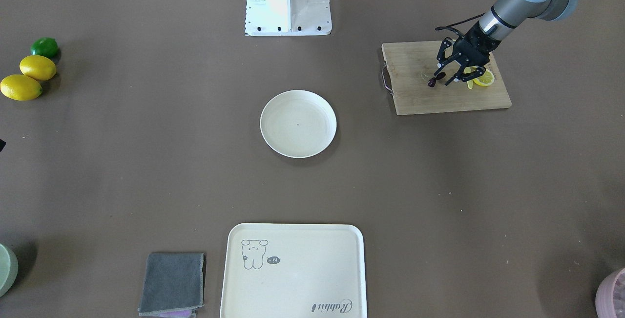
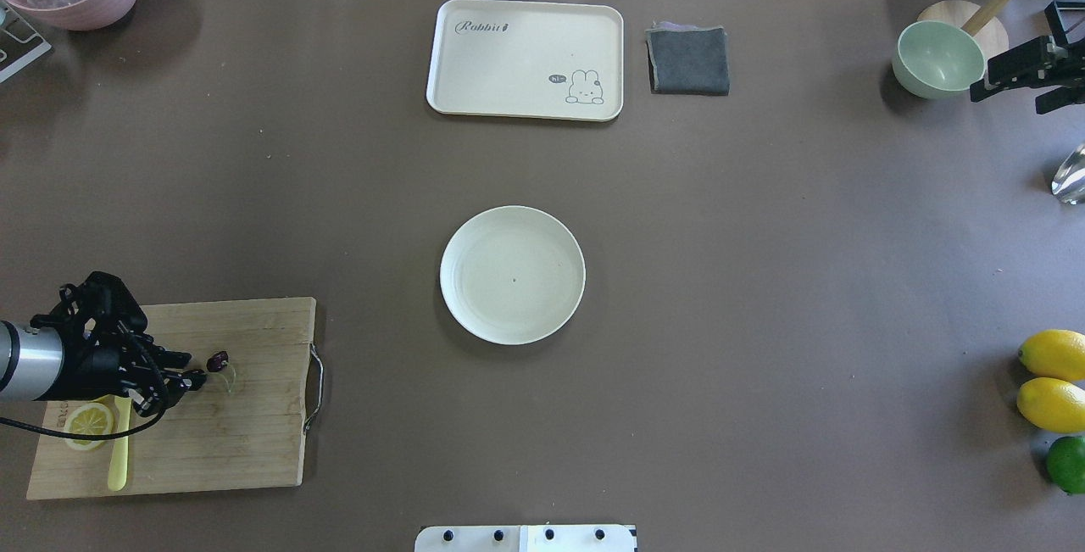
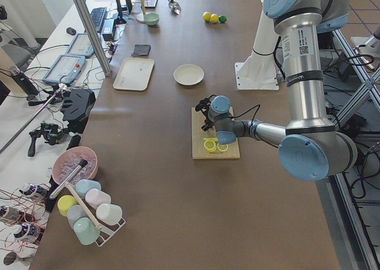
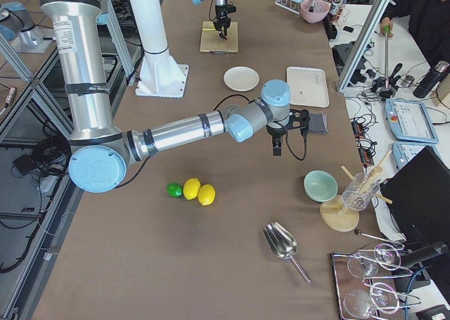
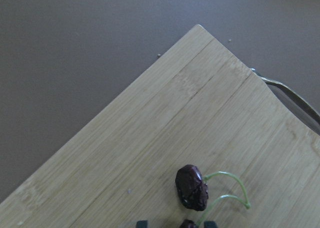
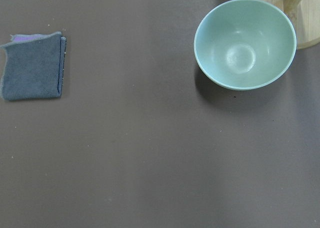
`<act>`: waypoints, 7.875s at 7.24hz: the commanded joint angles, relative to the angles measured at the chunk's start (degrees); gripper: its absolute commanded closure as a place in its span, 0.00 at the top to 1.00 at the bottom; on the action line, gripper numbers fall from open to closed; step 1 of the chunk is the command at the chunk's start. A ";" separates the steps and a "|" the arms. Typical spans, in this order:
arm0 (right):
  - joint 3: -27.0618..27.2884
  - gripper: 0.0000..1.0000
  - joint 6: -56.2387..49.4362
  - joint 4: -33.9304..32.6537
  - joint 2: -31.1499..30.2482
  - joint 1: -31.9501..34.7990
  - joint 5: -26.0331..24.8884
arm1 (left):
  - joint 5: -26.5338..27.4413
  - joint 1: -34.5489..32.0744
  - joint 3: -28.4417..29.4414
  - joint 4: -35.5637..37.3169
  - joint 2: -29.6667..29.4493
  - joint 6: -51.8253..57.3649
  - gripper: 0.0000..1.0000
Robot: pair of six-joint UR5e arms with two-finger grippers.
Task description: Place red cherry on plate
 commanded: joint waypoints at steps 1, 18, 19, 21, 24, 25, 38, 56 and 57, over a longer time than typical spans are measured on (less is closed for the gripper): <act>-0.08 1.00 0.05 0.00 0.00 0.33 -0.07 | -0.27 -0.01 -0.12 0.09 0.11 -0.66 0.17; -1.39 1.00 0.14 0.00 0.79 0.42 -0.07 | 10.80 6.49 8.66 24.61 -45.24 -20.88 0.00; -1.39 1.00 0.14 0.00 0.88 0.42 -0.07 | 10.80 6.49 8.66 24.52 -45.15 -20.88 0.00; -1.39 1.00 0.14 0.00 0.97 0.33 -0.07 | 10.89 6.41 8.49 24.52 -44.97 -20.96 0.39; -1.48 1.00 0.14 -0.18 1.76 0.33 -0.15 | 13.97 6.76 8.58 24.00 -44.53 -20.61 0.98; -1.66 1.00 0.14 -0.18 1.85 0.33 -0.15 | 13.97 6.76 8.49 24.00 -44.53 -20.44 0.98; -4.99 1.00 -40.91 -19.69 -4.91 8.94 -2.16 | -11.65 -43.64 10.75 25.39 -18.38 10.33 0.98; -1.31 1.00 -43.37 -21.44 -9.40 14.92 -1.91 | -24.53 -61.89 4.01 39.46 -4.98 16.21 0.98; -1.22 1.00 -43.37 -21.53 -9.40 14.92 -1.65 | -24.70 -61.89 4.01 39.46 -5.07 16.21 0.98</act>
